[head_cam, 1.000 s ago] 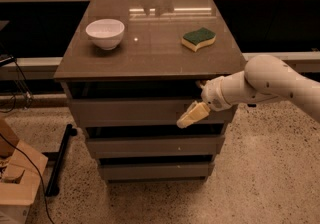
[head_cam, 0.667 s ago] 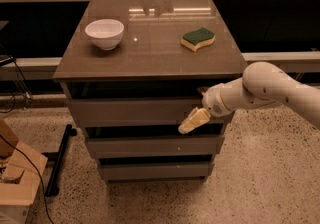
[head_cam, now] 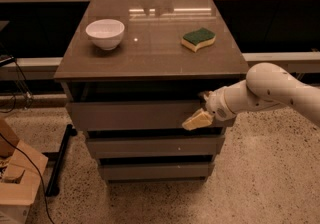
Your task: Open top drawer
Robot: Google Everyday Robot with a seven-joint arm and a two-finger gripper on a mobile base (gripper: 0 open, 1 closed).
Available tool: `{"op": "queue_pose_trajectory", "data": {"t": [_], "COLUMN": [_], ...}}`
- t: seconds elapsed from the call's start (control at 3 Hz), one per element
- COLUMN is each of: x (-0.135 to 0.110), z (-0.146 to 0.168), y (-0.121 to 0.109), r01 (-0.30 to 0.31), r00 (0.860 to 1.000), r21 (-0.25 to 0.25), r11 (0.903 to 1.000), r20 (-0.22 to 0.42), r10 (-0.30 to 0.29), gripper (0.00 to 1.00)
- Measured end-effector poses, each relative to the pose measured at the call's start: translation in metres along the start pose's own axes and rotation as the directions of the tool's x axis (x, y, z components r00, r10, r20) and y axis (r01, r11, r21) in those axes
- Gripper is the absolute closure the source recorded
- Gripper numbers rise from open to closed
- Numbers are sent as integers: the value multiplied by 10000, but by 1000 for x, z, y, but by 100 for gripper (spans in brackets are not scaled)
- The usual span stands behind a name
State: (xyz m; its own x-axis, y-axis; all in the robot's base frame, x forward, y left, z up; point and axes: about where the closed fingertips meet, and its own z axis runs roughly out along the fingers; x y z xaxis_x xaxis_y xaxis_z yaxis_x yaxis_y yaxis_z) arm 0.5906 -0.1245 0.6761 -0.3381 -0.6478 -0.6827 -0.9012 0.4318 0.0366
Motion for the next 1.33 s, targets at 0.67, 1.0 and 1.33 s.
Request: {"op": "queue_pose_trajectory", "data": {"t": [0.67, 1.0, 1.33], "x": [-6, -7, -8], "z": [-6, -8, -8], "y": [0, 0, 0], "r01": [0, 1, 1], "r00": [10000, 10000, 10000], "r21": [-1, -1, -1], "r11": [10000, 10000, 10000], "r20": [0, -1, -1], "r10": [0, -1, -1], "gripper": [67, 43, 20]}}
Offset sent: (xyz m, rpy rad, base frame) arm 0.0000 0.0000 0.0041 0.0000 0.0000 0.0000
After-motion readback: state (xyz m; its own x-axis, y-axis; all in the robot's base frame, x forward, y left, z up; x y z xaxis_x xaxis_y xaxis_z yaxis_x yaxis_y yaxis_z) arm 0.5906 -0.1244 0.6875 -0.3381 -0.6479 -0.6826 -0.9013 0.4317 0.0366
